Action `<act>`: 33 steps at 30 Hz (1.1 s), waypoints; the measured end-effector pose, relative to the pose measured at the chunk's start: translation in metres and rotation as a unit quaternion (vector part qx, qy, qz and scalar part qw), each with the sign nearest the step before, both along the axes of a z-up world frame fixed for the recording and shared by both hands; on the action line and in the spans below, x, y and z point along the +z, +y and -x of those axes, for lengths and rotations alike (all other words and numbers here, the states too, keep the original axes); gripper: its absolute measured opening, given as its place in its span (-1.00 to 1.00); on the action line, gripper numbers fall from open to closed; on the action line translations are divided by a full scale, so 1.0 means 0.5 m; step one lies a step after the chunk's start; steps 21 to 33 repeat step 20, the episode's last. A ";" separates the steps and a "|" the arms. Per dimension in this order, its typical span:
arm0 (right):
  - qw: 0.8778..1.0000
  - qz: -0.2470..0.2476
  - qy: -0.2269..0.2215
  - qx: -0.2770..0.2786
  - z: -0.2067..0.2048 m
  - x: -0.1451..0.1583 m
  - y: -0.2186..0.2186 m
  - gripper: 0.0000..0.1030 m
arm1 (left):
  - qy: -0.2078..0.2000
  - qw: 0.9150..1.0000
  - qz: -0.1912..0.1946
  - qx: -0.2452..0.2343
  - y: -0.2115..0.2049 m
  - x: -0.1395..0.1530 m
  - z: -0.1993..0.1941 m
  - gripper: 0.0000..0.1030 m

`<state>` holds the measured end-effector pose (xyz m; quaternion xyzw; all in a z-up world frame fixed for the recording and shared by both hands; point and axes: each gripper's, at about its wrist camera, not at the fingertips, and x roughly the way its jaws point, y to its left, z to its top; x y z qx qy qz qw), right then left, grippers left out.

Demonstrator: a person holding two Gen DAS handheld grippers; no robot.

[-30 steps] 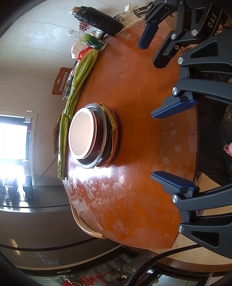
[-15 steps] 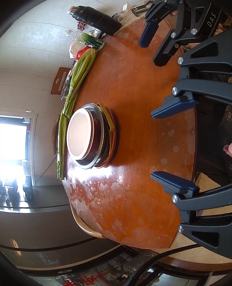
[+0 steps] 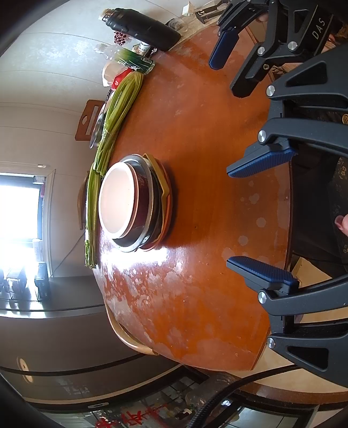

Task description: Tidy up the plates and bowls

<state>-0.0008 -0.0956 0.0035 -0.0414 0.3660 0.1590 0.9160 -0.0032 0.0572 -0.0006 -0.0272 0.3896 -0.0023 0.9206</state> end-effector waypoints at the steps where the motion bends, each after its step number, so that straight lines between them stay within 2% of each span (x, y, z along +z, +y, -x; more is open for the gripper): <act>1: 1.000 0.000 0.000 -0.001 0.000 0.000 0.000 0.33 | 0.000 1.000 -0.001 0.000 0.000 0.000 0.001 0.18; 12: 1.000 -0.006 0.002 -0.005 -0.006 -0.002 -0.016 0.33 | -0.001 1.000 -0.002 0.006 0.008 -0.003 -0.002 0.18; 19: 0.999 -0.016 0.012 -0.033 -0.049 -0.001 -0.072 0.33 | 0.008 1.000 -0.001 0.010 0.025 -0.010 -0.037 0.18; 33: 0.999 -0.016 0.012 -0.033 -0.049 -0.001 -0.072 0.33 | 0.012 1.000 0.002 0.011 0.035 -0.007 -0.049 0.18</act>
